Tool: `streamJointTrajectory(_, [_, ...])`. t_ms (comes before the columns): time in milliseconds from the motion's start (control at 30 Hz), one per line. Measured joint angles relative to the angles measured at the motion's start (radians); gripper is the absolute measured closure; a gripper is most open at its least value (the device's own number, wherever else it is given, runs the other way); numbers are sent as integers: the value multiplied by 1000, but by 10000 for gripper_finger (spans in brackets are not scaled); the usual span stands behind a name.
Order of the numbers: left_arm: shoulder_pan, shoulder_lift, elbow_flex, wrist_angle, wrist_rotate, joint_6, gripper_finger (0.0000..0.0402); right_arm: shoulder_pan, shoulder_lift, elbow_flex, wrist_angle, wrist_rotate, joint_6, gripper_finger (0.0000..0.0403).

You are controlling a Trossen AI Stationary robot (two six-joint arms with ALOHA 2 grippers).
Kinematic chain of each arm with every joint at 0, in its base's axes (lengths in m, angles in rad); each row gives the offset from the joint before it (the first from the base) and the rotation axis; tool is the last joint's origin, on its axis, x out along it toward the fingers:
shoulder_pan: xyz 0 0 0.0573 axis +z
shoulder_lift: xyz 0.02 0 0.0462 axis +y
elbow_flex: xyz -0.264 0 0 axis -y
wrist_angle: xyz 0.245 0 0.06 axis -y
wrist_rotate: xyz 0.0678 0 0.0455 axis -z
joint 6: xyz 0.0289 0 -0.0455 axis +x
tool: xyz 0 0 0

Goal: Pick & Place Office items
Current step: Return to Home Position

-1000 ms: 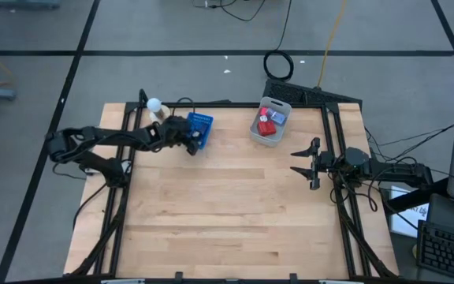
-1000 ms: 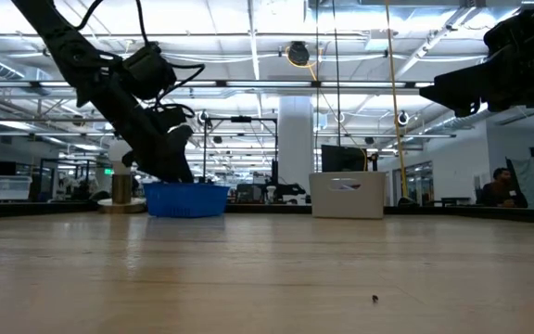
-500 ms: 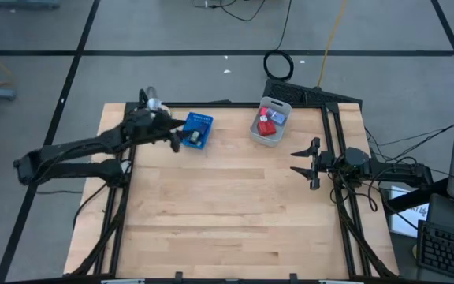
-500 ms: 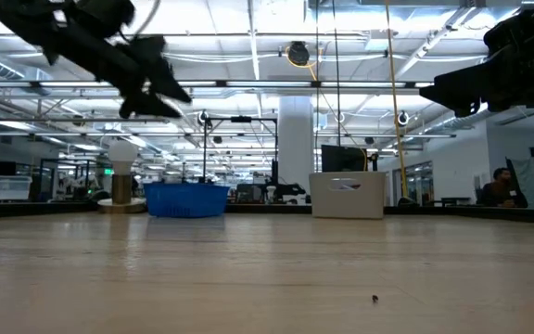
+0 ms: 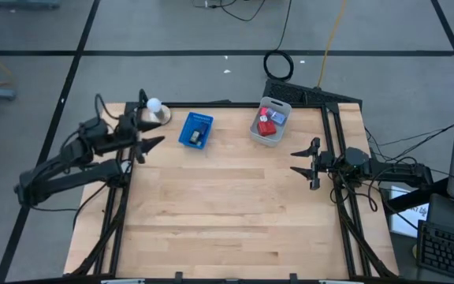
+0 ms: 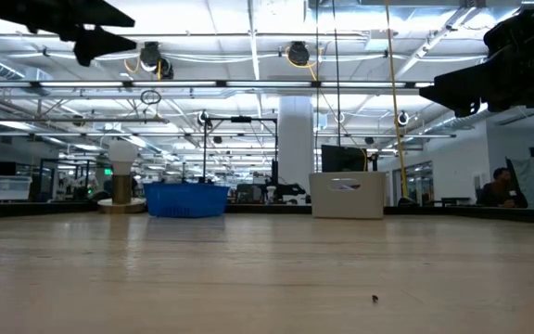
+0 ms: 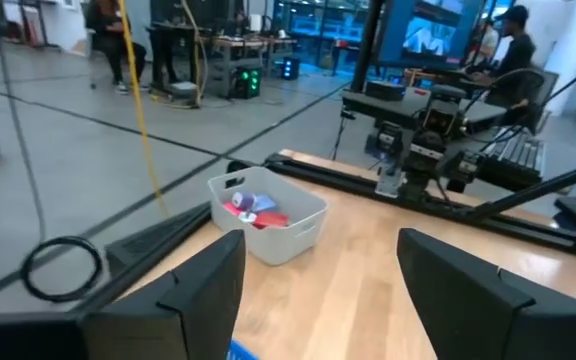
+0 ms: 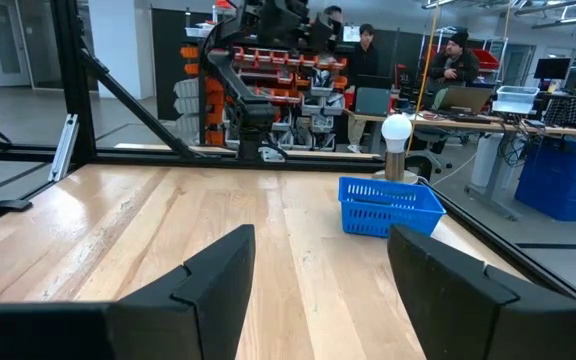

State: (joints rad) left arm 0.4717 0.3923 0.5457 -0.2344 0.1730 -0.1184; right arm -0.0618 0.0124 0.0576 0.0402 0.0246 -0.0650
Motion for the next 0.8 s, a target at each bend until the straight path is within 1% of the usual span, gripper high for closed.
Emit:
streamJointTrajectory(100, [0, -62, 0, -72, -12, 20, 136, 0, 0, 0, 0, 0, 0, 181])
streamJointTrajectory(267, [0, -136, 0, -195, -31, 35, 145, 0, 0, 0, 0, 0, 0, 181])
streamJointTrajectory(300, [-2, -145, -4, -194, -18, 41, 147, 0, 0, 0, 0, 0, 0, 181])
streamJointTrajectory(433, [-3, -184, -60, -106, 97, 68, 151, 0, 0, 0, 0, 0, 0, 181])
streamJointTrajectory(500, [-3, -212, -90, -66, 103, 74, 148, 0, 0, 0, 0, 0, 0, 181])
streamJointTrajectory(667, [-3, -294, -171, -58, 88, 101, 137, 0, 0, 0, 0, 0, 0, 181])
streamJointTrajectory(800, [-3, -361, -202, -56, 87, 82, 133, 0, 0, 0, 0, 0, 0, 181])
